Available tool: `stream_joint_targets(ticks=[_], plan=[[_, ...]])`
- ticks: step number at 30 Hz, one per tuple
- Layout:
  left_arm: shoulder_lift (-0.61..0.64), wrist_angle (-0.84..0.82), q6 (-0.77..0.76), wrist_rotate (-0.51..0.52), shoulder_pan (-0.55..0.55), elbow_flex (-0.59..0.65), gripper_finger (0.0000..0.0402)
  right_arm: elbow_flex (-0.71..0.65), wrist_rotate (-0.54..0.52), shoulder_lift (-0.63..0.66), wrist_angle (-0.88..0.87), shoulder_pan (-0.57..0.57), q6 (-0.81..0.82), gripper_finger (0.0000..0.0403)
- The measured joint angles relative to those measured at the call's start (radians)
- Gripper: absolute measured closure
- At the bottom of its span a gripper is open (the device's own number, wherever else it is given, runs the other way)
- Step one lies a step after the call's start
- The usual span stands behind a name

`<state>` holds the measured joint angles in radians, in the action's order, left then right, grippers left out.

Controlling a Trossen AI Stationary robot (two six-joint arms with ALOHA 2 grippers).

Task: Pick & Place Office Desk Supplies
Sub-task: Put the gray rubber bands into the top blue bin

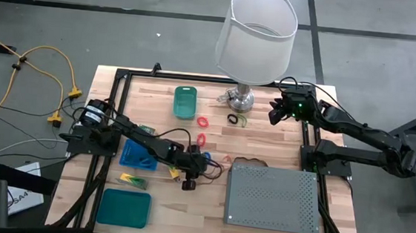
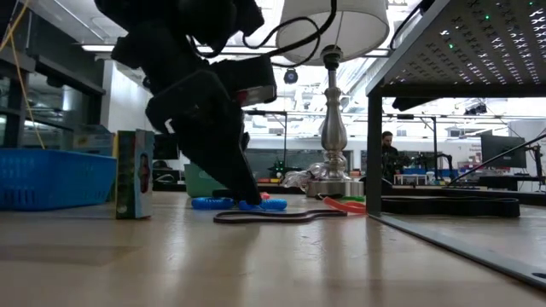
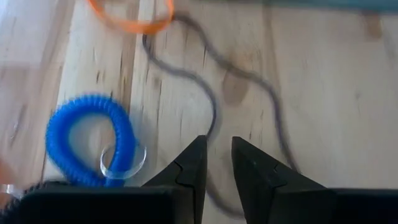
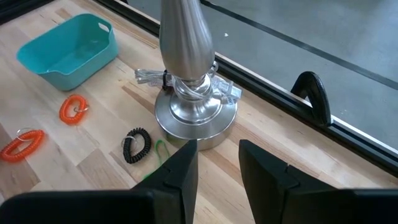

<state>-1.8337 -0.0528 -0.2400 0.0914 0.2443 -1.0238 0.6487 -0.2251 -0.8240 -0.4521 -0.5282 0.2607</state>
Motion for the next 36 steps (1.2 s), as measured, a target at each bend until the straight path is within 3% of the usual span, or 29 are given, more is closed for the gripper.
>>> stream_joint_targets(ticks=[36], plan=[[-0.044, 0.044, -0.001, -0.013, -0.002, -0.001, 0.0332, 0.0, 0.0, 0.0, 0.0, 0.0, 0.0, 0.0298]])
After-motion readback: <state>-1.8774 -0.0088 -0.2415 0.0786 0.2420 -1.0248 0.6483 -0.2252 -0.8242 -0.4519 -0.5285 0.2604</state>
